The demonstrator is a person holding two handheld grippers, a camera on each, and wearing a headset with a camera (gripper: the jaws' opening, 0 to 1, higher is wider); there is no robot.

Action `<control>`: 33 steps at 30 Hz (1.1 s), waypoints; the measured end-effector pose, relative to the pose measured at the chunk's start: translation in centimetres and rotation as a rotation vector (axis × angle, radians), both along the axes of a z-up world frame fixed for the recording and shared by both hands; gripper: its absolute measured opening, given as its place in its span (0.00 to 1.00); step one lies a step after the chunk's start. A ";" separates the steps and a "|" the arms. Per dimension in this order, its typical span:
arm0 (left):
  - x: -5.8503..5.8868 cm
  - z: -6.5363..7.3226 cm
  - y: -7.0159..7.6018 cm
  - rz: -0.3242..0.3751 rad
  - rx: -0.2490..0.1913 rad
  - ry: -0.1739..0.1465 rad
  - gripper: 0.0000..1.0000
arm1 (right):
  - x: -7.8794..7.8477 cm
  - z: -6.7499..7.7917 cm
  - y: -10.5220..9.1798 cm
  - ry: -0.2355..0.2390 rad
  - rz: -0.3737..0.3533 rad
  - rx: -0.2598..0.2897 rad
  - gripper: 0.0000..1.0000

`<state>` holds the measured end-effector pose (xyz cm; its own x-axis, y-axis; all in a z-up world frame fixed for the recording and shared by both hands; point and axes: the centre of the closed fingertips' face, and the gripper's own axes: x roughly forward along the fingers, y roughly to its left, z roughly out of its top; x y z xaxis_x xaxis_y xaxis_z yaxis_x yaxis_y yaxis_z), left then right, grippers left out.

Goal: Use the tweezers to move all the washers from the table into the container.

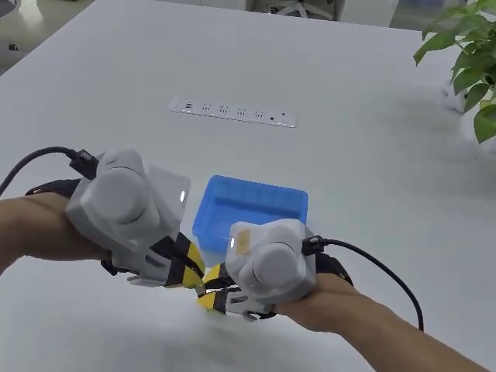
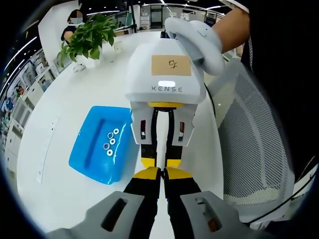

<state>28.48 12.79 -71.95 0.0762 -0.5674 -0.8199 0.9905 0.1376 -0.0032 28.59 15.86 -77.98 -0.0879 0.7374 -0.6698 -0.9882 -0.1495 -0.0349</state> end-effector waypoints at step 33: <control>0.4 -0.2 -0.4 0.003 -0.003 0.000 0.07 | 0.1 -0.1 -0.3 0.023 -0.020 0.007 0.09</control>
<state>28.88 12.41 -72.12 0.0776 -0.5694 -0.8184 0.9901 0.1402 -0.0036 28.71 15.59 -78.07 -0.0884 0.7440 -0.6623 -0.9915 -0.1292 -0.0128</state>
